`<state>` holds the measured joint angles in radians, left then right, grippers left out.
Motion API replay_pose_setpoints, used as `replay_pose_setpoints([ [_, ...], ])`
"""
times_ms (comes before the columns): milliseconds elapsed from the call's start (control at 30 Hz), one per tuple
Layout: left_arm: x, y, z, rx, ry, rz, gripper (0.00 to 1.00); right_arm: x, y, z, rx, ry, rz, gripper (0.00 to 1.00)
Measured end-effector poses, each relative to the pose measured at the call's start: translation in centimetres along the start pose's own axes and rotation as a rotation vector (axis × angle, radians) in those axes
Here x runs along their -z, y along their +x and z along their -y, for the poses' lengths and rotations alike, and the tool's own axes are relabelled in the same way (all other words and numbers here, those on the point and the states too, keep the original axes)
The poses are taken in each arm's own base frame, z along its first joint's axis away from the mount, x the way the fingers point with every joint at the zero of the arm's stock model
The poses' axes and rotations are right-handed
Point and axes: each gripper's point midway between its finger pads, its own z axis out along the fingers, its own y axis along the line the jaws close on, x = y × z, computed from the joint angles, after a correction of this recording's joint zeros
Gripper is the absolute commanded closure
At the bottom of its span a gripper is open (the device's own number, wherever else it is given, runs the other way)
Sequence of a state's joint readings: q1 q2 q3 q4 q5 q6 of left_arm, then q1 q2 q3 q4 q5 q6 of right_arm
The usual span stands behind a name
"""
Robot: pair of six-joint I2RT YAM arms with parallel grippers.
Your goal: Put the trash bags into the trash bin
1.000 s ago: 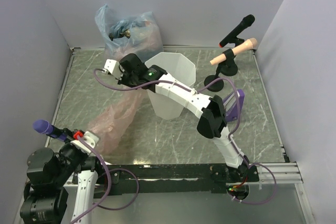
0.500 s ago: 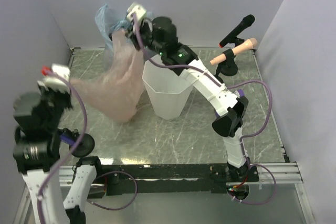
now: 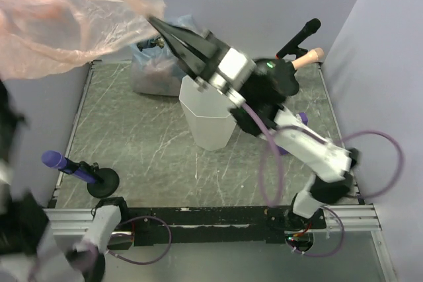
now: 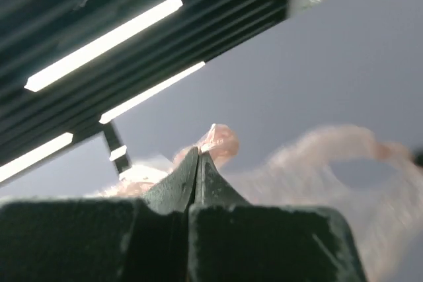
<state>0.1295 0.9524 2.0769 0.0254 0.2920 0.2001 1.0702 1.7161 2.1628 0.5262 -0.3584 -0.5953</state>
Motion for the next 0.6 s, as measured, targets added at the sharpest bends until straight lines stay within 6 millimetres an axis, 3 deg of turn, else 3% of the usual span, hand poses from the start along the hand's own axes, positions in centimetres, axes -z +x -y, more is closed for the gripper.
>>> replay_pose_setpoints([
  [67,5.0,-0.4,4.3,-0.074,0.204,-0.044,0.99,2.8,-0.5,-1.0,0.015,-0.033,-0.042,1.0],
  [133,11.5,2.9,8.5,-0.238,0.442,-0.183,0.99,7.7,3.1,-3.6,0.027,-0.117,-0.191,1.0],
  [233,26.3,13.4,15.5,-0.308,0.815,-0.491,0.99,16.5,9.6,-8.9,-0.021,-0.296,-0.459,1.0],
  [267,31.0,16.6,17.4,-0.29,0.92,-0.587,0.99,18.7,10.8,-10.4,-0.045,-0.339,-0.516,1.0],
  [333,38.8,20.4,20.4,-0.196,1.075,-0.744,0.99,25.2,15.3,-15.9,-0.148,-0.48,-0.7,1.0],
  [367,40.7,20.8,21.2,-0.163,1.109,-0.776,0.99,27.8,16.6,-17.9,-0.194,-0.534,-0.776,1.0],
  [433,41.1,19.7,21.5,-0.148,1.11,-0.754,0.99,30.5,17.8,-19.9,-0.256,-0.591,-0.866,1.0],
  [500,39.5,17.8,21.1,-0.147,1.068,-0.704,0.99,30.1,17.6,-19.7,-0.274,-0.58,-0.872,1.0],
  [600,37.2,15.8,20.4,-0.12,1.002,-0.662,0.99,26.3,16.2,-17.4,-0.252,-0.515,-0.79,1.0],
])
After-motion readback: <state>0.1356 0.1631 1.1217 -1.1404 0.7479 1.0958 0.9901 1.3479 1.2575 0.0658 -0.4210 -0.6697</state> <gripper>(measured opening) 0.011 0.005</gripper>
